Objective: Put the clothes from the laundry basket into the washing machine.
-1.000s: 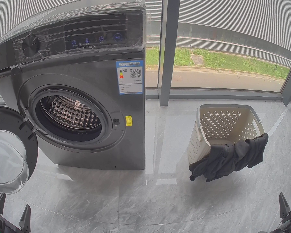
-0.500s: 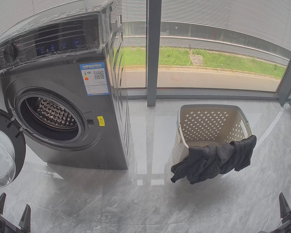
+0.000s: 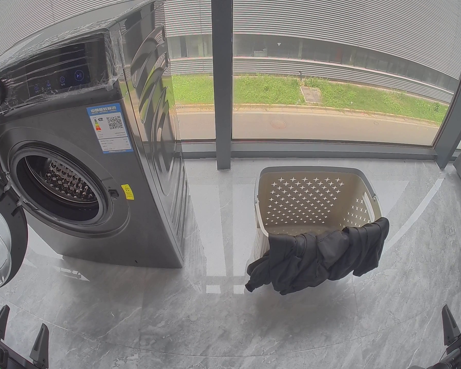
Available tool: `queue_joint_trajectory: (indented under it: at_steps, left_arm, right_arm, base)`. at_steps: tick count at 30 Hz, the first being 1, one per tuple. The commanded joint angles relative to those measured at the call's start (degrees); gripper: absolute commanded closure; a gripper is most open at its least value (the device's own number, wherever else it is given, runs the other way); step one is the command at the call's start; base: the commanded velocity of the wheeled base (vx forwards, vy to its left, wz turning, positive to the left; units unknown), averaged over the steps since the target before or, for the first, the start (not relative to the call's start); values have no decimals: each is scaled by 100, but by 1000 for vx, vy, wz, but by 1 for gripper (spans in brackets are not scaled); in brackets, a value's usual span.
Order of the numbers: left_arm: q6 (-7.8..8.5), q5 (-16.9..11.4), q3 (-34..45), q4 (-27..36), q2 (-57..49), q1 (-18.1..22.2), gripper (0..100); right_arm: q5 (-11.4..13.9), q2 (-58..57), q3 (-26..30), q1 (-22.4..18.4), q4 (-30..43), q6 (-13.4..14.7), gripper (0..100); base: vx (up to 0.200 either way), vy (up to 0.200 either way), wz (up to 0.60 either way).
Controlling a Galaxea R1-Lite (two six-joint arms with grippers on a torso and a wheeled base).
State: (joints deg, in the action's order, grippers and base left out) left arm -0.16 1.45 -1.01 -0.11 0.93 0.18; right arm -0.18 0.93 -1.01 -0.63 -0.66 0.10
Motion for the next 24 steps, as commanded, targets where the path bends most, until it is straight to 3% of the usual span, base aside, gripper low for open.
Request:
queue_joint_trajectory:
  at_steps: [1,19,24]
  left_arm:
    - [-2,-4,92,2,-93,-1,0]
    - [-2,4,92,-7,-93,-1,0]
    - [-2,-4,92,-7,-93,-1,0]
  right_arm:
    - [1,-93,101,2,-4,8,0]
    - [-8,-93,101,-7,-4,-1,0]
    - [1,-93,101,-7,-4,-1,0]
  base:
    - [0,0,0]
    - [0,-200,0]
    - [0,0,0]
